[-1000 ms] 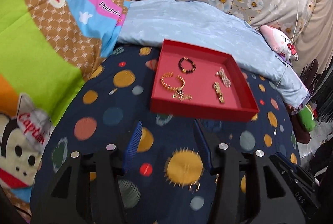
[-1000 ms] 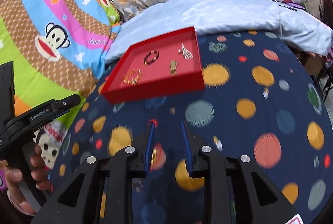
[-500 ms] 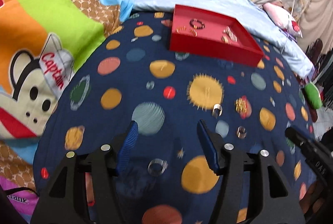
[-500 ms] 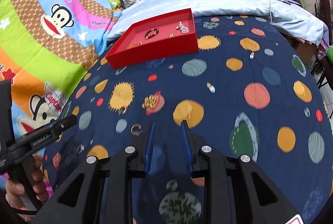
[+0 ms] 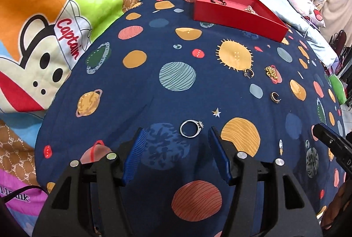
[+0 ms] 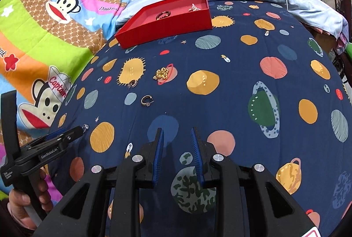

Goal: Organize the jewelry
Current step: 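Lower the left tool onto the silver ring and close it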

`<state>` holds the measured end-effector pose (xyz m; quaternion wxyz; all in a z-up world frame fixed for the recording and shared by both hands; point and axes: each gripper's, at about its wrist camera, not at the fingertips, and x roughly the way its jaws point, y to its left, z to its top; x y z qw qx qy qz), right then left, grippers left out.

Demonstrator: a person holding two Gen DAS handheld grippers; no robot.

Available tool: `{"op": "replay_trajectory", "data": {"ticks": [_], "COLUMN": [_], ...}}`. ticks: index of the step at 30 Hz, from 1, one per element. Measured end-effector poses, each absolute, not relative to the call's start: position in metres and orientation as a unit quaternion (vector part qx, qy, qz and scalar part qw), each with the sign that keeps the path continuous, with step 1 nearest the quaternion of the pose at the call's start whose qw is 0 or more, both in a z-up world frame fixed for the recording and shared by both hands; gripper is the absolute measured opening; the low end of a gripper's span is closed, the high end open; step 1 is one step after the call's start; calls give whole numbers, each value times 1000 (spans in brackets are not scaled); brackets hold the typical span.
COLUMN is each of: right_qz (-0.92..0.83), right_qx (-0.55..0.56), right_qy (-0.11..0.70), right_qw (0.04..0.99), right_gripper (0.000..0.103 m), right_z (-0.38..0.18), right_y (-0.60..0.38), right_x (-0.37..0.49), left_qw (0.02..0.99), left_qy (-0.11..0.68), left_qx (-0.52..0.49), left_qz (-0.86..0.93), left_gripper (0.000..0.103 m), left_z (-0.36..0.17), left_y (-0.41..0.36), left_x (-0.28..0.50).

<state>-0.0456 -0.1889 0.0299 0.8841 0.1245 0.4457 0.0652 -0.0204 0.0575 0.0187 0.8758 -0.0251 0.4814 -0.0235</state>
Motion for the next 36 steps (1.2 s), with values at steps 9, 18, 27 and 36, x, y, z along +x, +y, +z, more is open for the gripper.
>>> {"op": "replay_trajectory", "data": {"ticks": [9, 18, 27, 36], "right_qz": [69, 73, 75, 100], "right_qx": [120, 118, 119, 103], "right_qy": [447, 448, 448, 448], "right_qw": [884, 883, 883, 882], "right_gripper": [25, 25, 25, 25], "right_z": [32, 33, 32, 31], "right_y": [-183, -177, -175, -159], "right_x": [-43, -41, -40, -19], "left_qw": [879, 880, 873, 873], "left_qy": [475, 470, 479, 479], "left_qx": [2, -1, -20, -28], "left_qz": [-41, -70, -85, -87], "left_gripper": [46, 19, 19, 19], "left_z": [9, 10, 11, 17], "left_y": [44, 36, 34, 32], "left_x": [-18, -17, -15, -14]}}
